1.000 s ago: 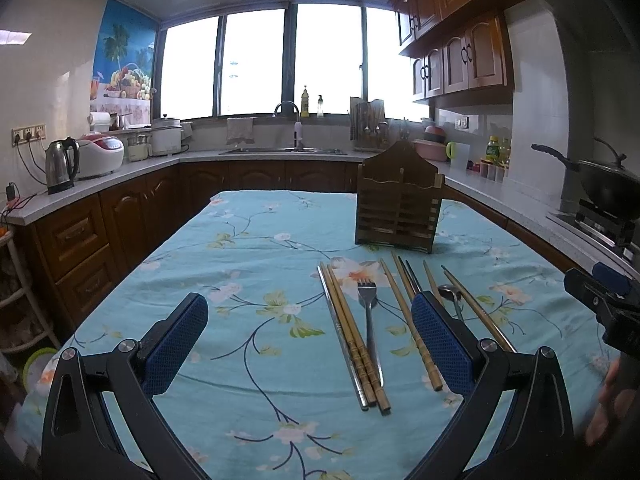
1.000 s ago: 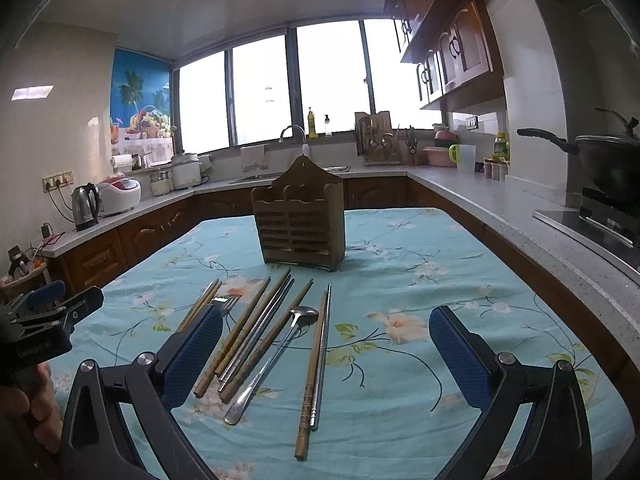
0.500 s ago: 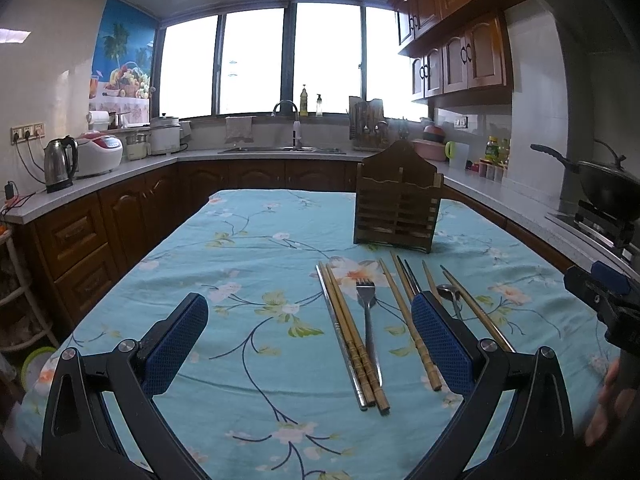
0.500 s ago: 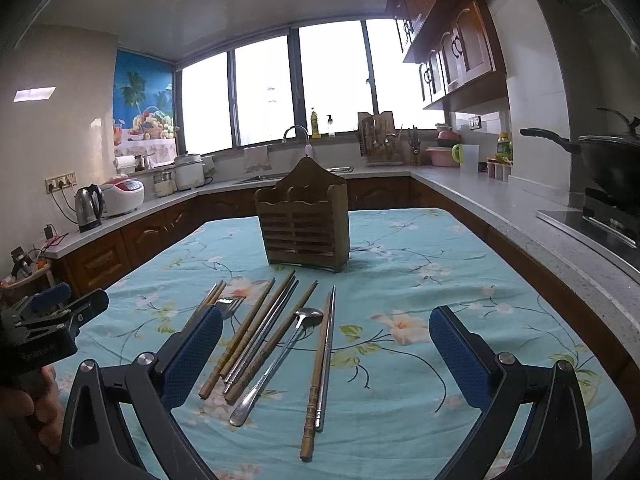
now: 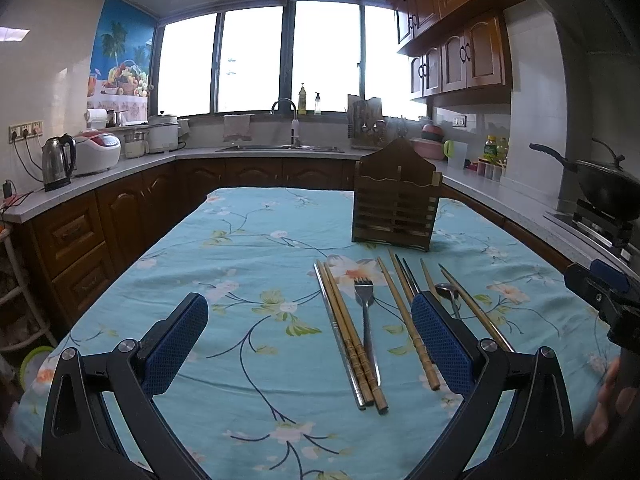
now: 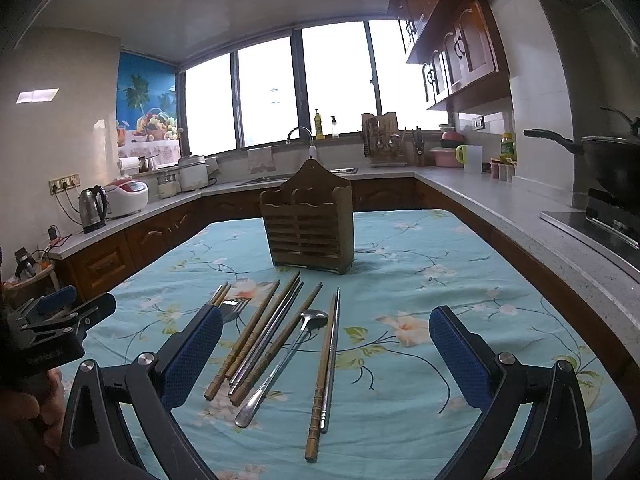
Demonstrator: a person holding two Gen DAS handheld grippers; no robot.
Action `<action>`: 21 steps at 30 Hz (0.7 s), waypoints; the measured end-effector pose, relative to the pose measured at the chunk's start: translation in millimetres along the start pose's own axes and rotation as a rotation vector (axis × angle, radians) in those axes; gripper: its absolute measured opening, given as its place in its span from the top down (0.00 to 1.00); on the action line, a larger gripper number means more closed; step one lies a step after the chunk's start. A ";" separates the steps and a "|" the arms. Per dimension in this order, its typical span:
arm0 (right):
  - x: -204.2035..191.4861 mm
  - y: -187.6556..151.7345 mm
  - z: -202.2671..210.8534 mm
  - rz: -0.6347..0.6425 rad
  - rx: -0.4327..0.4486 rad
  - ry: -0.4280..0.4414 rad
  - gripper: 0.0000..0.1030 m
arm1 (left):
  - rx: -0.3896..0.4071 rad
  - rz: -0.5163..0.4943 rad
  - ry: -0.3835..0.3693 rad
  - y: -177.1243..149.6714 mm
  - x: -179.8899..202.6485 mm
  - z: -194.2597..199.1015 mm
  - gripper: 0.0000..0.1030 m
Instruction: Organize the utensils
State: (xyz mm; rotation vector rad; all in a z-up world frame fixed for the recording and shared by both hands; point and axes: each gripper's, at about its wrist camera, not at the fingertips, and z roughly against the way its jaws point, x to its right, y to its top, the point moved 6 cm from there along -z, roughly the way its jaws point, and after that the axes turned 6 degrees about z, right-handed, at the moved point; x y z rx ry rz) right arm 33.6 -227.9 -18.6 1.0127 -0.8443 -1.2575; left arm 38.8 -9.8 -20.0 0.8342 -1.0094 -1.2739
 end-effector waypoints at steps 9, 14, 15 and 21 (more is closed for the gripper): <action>-1.4 0.0 -3.2 -0.004 -0.005 0.005 0.00 | -0.019 0.018 -0.006 0.2 -1.6 -2.8 0.00; -2.8 2.4 -8.0 -0.015 -0.023 0.041 0.00 | -0.079 0.059 -0.038 3.9 -6.6 -15.5 0.00; -2.5 2.9 -8.9 -0.017 -0.028 0.051 0.00 | -0.098 0.067 -0.049 4.8 -6.9 -19.3 0.00; -6.0 9.8 -24.6 -0.057 -0.086 0.141 0.00 | -0.230 0.069 -0.118 8.4 -1.3 -51.9 0.07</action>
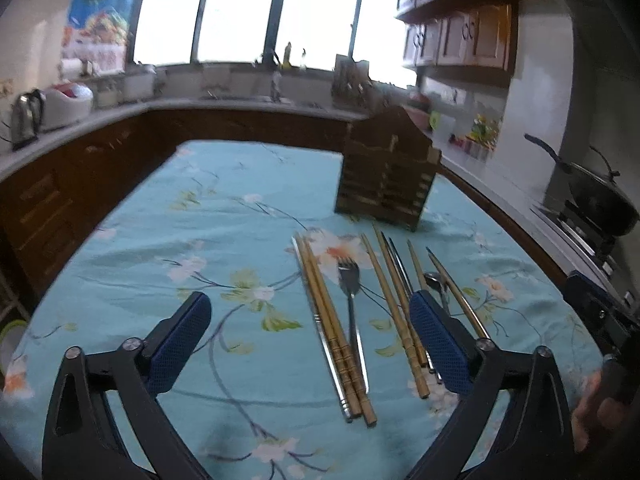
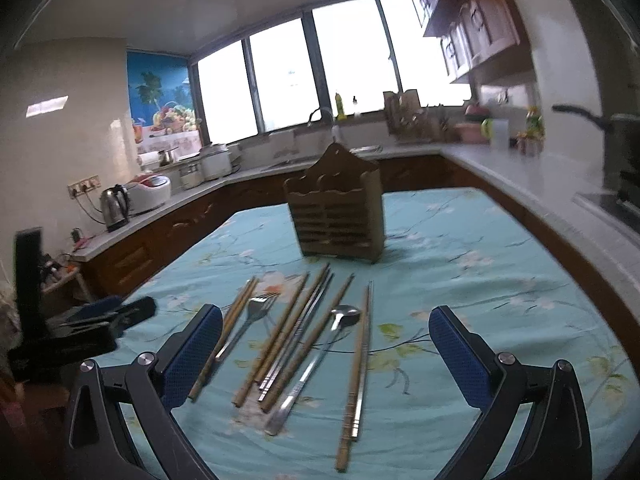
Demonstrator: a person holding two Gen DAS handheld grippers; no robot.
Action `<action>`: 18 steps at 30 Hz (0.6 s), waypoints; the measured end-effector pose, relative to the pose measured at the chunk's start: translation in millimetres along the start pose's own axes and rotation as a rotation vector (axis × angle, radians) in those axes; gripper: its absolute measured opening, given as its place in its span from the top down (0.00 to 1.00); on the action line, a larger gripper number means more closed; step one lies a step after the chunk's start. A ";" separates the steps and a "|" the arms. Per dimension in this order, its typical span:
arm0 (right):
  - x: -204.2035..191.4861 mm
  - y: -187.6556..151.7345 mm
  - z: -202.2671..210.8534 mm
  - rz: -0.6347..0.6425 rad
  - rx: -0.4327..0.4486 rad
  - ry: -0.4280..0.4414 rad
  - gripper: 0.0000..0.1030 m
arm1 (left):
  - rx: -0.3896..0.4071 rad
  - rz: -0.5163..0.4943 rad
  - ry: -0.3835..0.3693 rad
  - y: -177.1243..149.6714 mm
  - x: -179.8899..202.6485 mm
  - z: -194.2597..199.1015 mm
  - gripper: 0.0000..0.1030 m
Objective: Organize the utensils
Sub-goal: 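Grasp the steel fork with the left tool while the right tool grasps a steel spoon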
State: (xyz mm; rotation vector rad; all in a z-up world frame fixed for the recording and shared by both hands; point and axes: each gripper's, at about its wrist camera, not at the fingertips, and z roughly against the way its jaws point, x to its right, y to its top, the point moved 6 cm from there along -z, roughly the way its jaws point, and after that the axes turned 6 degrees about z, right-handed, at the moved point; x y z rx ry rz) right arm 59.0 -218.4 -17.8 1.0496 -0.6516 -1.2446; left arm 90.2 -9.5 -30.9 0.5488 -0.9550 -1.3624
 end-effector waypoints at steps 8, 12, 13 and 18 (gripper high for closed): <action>1.3 2.1 -37.2 -0.081 -0.147 0.117 0.45 | -0.235 0.036 -0.166 6.4 14.9 -49.0 0.41; 8.6 -7.0 -64.7 -0.163 -0.251 0.164 0.61 | -0.307 -0.010 -0.189 8.4 26.5 -70.0 0.51; 10.9 -10.1 -72.2 -0.187 -0.277 0.175 0.63 | -0.325 -0.017 -0.195 8.4 28.6 -75.0 0.53; 18.3 -19.6 -95.5 -0.271 -0.354 0.219 0.69 | -0.404 -0.031 -0.218 10.8 35.6 -100.5 0.67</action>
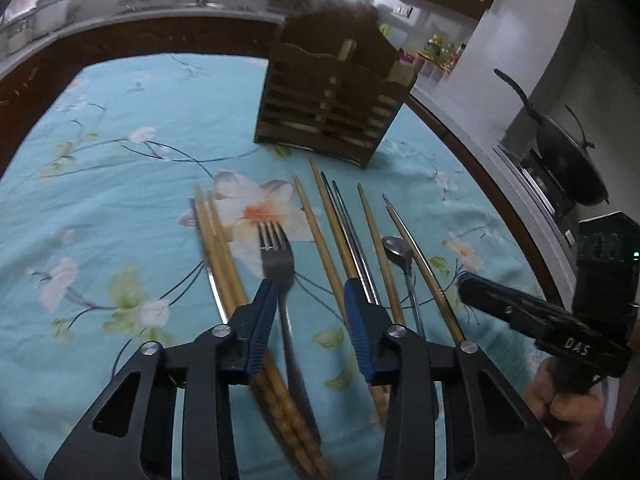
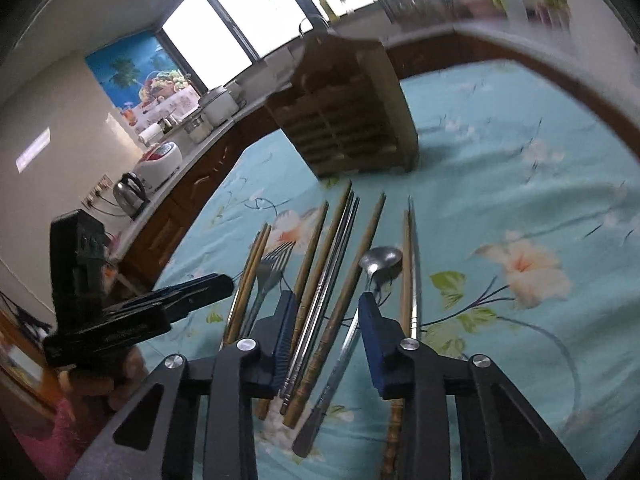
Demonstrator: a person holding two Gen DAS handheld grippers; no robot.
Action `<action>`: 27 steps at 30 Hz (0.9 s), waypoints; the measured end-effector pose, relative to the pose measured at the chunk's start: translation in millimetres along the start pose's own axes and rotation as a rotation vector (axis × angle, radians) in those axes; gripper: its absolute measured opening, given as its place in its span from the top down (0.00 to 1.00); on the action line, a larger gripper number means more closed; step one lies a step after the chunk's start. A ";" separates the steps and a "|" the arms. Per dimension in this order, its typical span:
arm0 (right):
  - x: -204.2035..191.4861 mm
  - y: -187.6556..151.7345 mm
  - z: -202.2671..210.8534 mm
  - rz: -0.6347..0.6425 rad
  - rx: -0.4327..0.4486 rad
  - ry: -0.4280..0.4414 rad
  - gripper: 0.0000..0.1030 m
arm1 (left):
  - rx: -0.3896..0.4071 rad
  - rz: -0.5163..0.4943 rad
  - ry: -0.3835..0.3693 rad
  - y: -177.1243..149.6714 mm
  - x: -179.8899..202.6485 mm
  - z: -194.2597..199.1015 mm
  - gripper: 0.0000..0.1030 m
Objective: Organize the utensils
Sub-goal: 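Grasp the steel fork with the left tool while the right tool grasps a steel spoon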
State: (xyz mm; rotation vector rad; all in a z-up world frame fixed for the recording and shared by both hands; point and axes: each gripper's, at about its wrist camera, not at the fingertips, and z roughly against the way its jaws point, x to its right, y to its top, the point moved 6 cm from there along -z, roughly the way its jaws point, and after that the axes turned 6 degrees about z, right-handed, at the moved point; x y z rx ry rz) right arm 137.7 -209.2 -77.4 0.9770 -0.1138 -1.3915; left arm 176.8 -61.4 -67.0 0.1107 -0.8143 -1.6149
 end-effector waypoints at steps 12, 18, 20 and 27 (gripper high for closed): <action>24.7 6.7 -38.5 -0.116 -0.104 0.029 0.71 | -0.091 0.012 0.028 14.3 -13.9 -33.9 0.67; 39.0 8.8 -49.1 -0.177 -0.123 0.042 0.72 | -0.131 0.030 0.005 16.4 -18.4 -48.6 0.68; 43.9 11.8 -51.7 -0.205 -0.117 0.064 0.70 | -0.127 0.030 -0.005 18.6 -17.4 -50.0 0.68; 52.4 14.9 -55.0 -0.270 -0.110 0.106 0.90 | -0.127 0.043 -0.047 23.2 -18.0 -54.3 0.80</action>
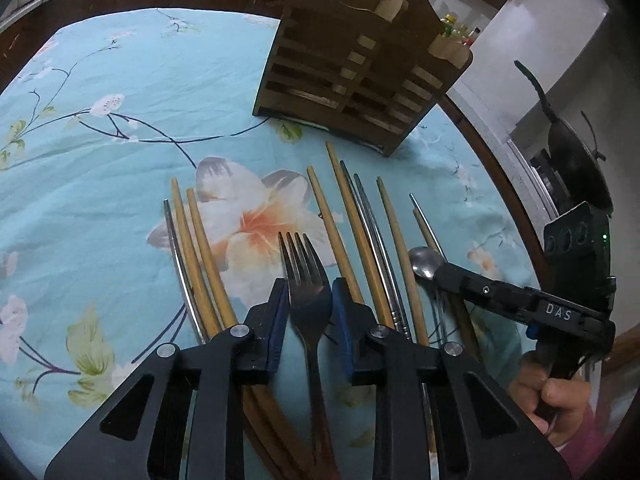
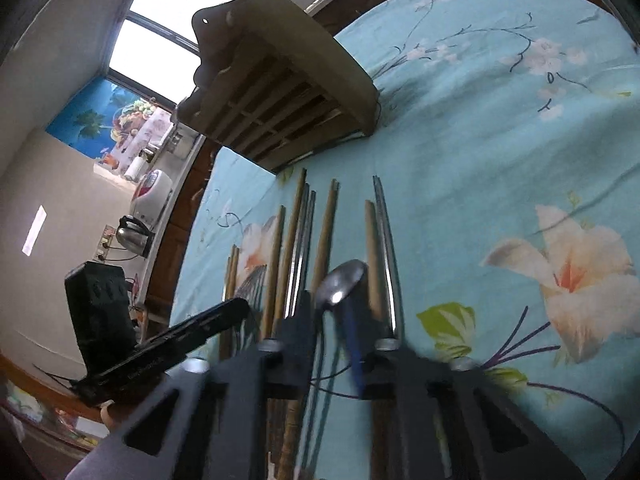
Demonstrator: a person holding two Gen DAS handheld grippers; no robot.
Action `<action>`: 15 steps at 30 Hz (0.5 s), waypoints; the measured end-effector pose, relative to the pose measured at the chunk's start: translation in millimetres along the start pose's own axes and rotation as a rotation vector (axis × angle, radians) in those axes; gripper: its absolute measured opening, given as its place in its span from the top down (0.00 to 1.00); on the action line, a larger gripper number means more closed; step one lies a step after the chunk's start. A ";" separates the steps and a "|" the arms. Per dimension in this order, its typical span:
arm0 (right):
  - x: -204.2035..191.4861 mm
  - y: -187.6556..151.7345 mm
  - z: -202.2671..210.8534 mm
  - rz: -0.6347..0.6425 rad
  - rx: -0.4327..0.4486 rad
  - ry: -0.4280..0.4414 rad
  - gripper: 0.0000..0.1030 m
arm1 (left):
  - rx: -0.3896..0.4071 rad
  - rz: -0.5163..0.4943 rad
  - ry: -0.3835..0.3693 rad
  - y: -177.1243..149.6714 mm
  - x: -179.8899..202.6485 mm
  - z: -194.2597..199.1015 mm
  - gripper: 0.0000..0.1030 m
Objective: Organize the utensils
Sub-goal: 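Grasp the steel fork with the left tool while the right tool grasps a steel spoon, then carry the fork with the left tool into the wooden holder while the right tool carries the spoon there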
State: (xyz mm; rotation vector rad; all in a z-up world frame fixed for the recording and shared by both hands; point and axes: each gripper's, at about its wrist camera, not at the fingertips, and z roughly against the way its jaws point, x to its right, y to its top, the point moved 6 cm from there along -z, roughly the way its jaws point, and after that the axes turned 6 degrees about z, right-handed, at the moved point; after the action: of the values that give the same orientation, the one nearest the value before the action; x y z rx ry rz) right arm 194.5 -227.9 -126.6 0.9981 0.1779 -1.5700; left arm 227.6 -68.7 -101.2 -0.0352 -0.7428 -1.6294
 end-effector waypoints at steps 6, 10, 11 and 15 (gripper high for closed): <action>-15.1 -1.4 10.5 0.059 0.024 -0.003 0.98 | 0.045 -0.037 -0.013 -3.8 10.4 18.8 0.81; -26.0 1.0 21.9 0.088 0.048 0.005 0.98 | 0.089 -0.046 -0.025 -3.4 19.8 39.2 0.82; -29.6 1.8 26.3 0.094 0.058 0.010 0.97 | 0.104 -0.044 -0.032 -2.9 22.1 46.5 0.82; -42.3 8.1 44.8 0.118 0.102 0.022 0.97 | 0.168 -0.052 -0.053 0.0 30.8 73.6 0.83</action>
State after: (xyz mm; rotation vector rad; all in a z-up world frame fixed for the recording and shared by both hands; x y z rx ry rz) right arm 176.4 -226.5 -67.1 1.0864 0.0538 -1.4723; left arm 192.7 -60.4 -30.0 0.0627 -0.9258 -1.6150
